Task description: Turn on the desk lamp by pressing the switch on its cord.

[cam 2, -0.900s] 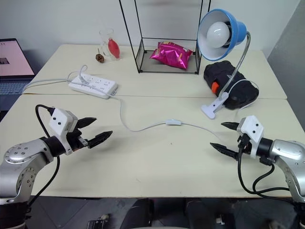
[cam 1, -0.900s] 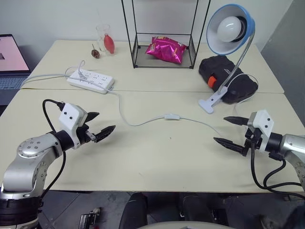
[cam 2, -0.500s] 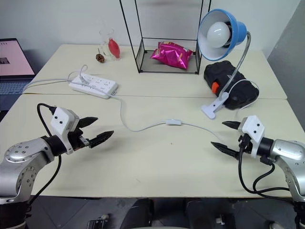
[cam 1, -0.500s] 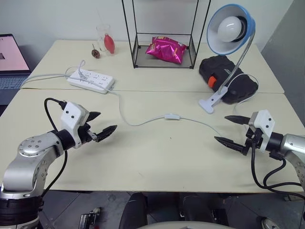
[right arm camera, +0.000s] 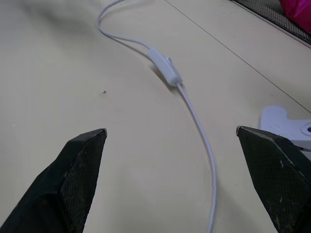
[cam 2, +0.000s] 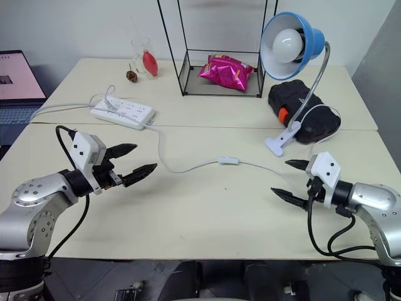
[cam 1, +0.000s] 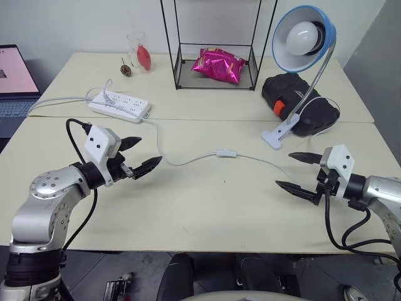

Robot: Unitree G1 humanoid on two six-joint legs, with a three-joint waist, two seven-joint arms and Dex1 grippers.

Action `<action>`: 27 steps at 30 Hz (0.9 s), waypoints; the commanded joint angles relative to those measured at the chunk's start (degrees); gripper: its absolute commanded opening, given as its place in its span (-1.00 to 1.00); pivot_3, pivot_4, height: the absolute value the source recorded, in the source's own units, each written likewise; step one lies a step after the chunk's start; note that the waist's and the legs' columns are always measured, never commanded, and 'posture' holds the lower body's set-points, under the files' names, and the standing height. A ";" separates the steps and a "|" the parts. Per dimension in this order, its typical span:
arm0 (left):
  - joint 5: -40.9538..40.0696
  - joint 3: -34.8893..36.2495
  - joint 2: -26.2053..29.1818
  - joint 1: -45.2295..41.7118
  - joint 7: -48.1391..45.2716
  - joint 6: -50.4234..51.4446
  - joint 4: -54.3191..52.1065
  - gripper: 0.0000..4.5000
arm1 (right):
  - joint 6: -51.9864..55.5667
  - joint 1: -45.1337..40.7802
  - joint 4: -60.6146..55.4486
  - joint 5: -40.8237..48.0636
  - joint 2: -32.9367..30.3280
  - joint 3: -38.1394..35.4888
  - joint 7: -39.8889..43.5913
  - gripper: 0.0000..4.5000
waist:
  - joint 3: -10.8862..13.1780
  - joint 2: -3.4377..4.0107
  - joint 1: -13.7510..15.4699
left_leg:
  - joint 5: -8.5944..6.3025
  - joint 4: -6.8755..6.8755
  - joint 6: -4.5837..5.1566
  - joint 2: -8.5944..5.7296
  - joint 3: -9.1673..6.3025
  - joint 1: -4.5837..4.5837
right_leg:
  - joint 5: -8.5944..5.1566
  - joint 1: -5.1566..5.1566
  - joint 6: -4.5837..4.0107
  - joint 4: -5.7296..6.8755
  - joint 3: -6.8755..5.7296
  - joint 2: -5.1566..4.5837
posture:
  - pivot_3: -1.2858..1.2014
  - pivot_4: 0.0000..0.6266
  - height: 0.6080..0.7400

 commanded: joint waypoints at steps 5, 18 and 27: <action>-0.87 -8.95 -4.90 -12.17 -6.03 0.92 10.80 0.93 | 8.11 -0.21 -10.44 3.31 -0.08 0.60 -3.04 1.00 | 0.00 -0.01 0.15 | 0.00 0.02 0.00 -0.01 -0.06 -0.04 | 0.00 0.00 0.00 0.01 -0.05 0.03 | 0.03 -0.52 1.00; 6.32 -17.47 -18.73 -33.95 -15.73 -6.52 47.58 0.93 | 24.90 -0.06 -22.78 8.98 -0.29 -1.36 -12.43 1.00 | 0.01 -0.03 -0.06 | 0.00 0.05 0.01 -0.07 -0.09 -0.14 | 0.03 -0.04 -0.05 0.01 -0.08 0.04 | 0.03 -0.52 1.00; 12.62 -20.41 -23.25 -40.42 -22.65 -11.75 62.78 0.93 | 29.90 0.98 -28.05 13.12 -0.55 -4.11 -15.75 1.00 | 0.01 -0.04 -0.07 | 0.00 0.04 0.01 -0.11 -0.11 -0.26 | 0.04 -0.13 -0.05 0.01 -0.09 0.05 | 0.03 -0.52 1.00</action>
